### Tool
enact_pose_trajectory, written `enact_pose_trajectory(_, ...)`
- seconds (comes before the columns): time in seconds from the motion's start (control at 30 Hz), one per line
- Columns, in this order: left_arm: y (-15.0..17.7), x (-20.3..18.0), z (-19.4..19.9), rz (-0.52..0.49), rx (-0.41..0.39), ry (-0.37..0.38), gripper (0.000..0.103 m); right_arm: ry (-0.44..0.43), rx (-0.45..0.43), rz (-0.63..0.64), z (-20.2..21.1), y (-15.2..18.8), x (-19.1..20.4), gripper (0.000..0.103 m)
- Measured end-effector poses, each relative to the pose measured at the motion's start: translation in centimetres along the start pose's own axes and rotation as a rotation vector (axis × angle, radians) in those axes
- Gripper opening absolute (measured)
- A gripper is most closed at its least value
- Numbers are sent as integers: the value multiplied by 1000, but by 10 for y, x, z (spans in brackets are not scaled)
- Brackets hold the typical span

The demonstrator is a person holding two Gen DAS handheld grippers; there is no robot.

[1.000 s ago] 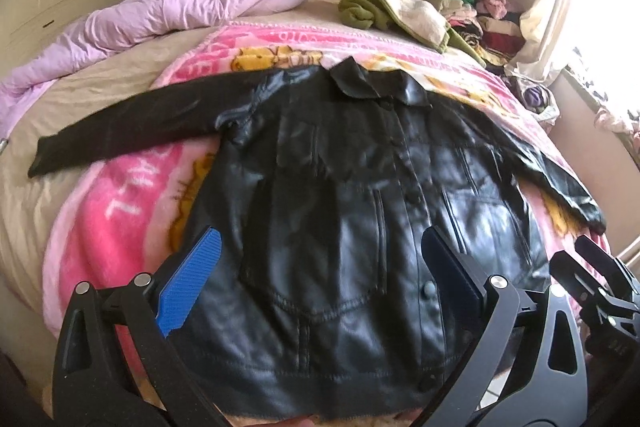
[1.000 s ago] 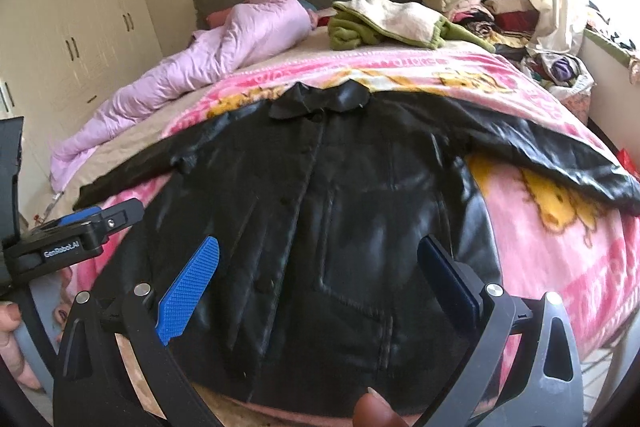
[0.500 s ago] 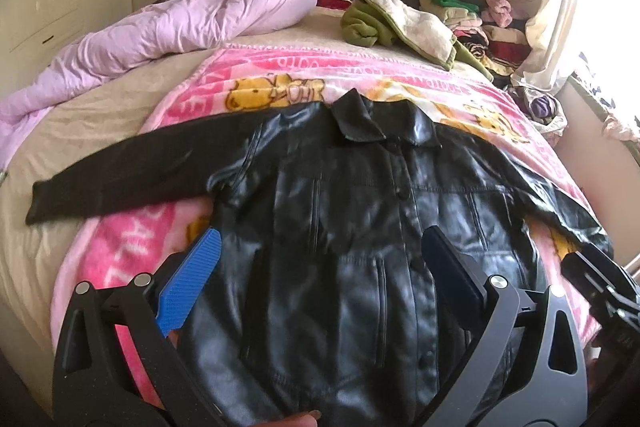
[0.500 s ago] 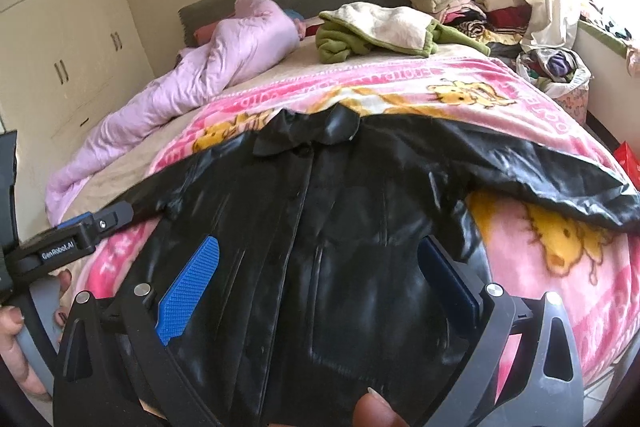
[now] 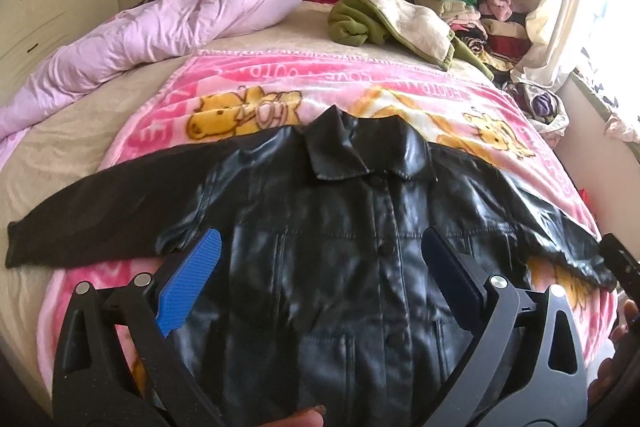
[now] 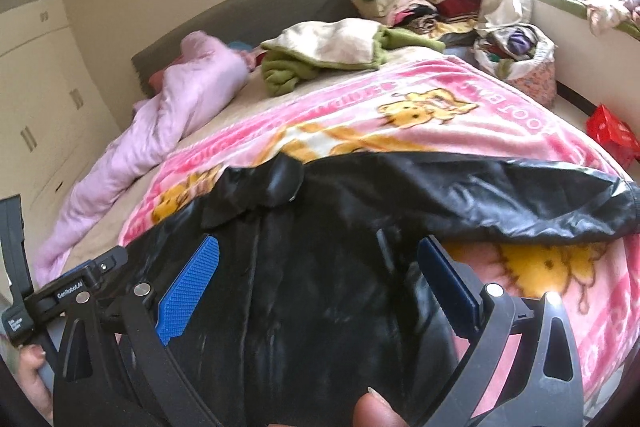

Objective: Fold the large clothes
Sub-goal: 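Move the right tool toward the jacket sleeve cuff nearest it, then close the right tool on the leather sleeve cuff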

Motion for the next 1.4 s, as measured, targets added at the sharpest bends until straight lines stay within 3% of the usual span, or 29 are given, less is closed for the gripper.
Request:
enact_pose_trajectory(0.27, -21, -22, -34, 5, 27, 60, 94, 112, -74, -48, -11, -31, -43, 99)
enact_pose_trajectory(0.73, 0, -41, -96, 19, 64, 86, 94, 333, -109, -424, -37, -33, -194, 99)
enact_pose_trajectory(1.1, 25, -71, -129, -74, 115, 119, 94, 562, -226, -768, -1, -15, -323, 99)
enact_pose_trajectory(1.27, 21, -54, -139, -54, 119, 110, 94, 543, -189, -918, -12, -6, -373, 99)
enact_pose_trajectory(1.4, 12, -36, -142, -18, 114, 97, 94, 473, -197, -961, -25, -9, -395, 99)
Point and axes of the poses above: each gripper's, at about its wrist camera, not at the fingertips, and z roughly against the way its jaws point, x to its left, y to its underside, the point moved 8 cm from there along -z, roughly the way its jaws point, and after that the axes turned 7 degrees about -z, right-handed, at the moved point
